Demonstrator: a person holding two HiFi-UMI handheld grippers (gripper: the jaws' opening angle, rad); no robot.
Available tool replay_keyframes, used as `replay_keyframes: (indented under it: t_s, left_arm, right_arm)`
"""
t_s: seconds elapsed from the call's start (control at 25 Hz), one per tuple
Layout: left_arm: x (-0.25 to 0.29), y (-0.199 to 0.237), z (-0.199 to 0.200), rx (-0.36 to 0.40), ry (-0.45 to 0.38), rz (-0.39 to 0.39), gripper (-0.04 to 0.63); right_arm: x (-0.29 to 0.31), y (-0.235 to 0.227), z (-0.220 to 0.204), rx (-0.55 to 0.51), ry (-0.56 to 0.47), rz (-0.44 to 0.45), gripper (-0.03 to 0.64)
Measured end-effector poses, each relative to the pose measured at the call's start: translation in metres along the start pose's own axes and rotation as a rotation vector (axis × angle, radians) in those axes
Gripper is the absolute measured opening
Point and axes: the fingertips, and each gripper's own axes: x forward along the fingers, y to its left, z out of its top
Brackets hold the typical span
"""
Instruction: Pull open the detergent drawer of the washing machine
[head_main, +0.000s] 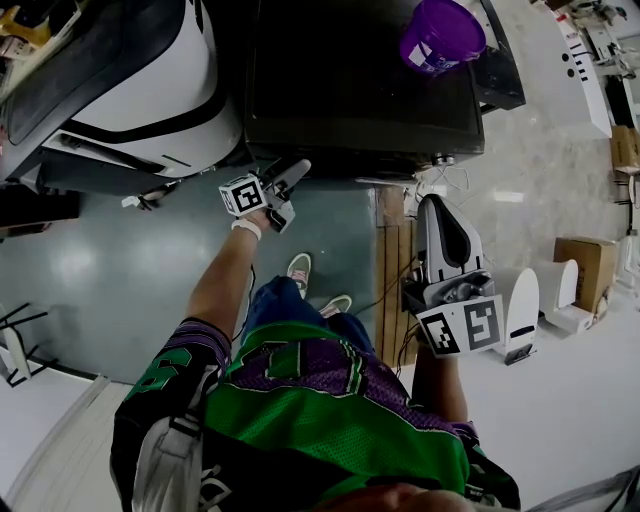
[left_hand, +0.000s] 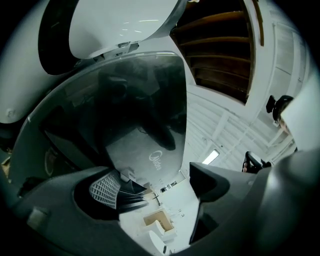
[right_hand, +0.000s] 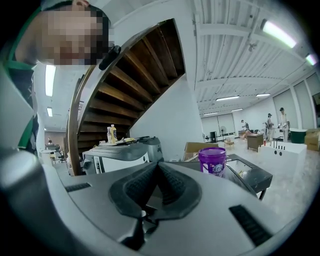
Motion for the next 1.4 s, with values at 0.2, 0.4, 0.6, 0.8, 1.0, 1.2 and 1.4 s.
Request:
replay_keyframes:
  t_s: [0.2, 0.4, 0.6, 0.8, 1.0, 1.2, 1.4]
  left_arm:
    - [-0.008, -0.004, -0.008, -0.004, 0.002, -0.003, 0.411]
    - [-0.011, -0.007, -0.006, -0.101, -0.084, 0.027, 0.442]
    - [-0.006, -0.013, 0.003, -0.217, -0.199, 0.032, 0.476]
    - [-0.005, -0.011, 0.012, -0.246, -0.276, 0.051, 0.479]
    - [-0.006, -0.001, 0.01, -0.248, -0.273, 0.151, 0.477]
    - [-0.009, 0.004, 0.008, -0.272, -0.271, 0.189, 0.474]
    - [-0.01, 0.002, 0.004, -0.292, -0.268, 0.199, 0.471]
  right_arm:
    - [-0.004, -0.001, -0.001, 0.005, -0.001, -0.003, 0.002]
    - [-0.007, 0.003, -0.003, 0.014, -0.001, -0.001, 0.002]
    - [-0.009, 0.005, -0.002, 0.01, -0.005, 0.0, 0.002]
    - [-0.011, 0.005, 0.0, 0.012, -0.011, -0.002, 0.002]
    - [-0.014, 0.004, 0.004, 0.015, -0.023, -0.003, 0.002]
    - [-0.02, 0.002, 0.01, 0.014, -0.036, -0.012, 0.002]
    - [-0.03, -0.002, 0.016, 0.006, -0.043, -0.022, 0.002]
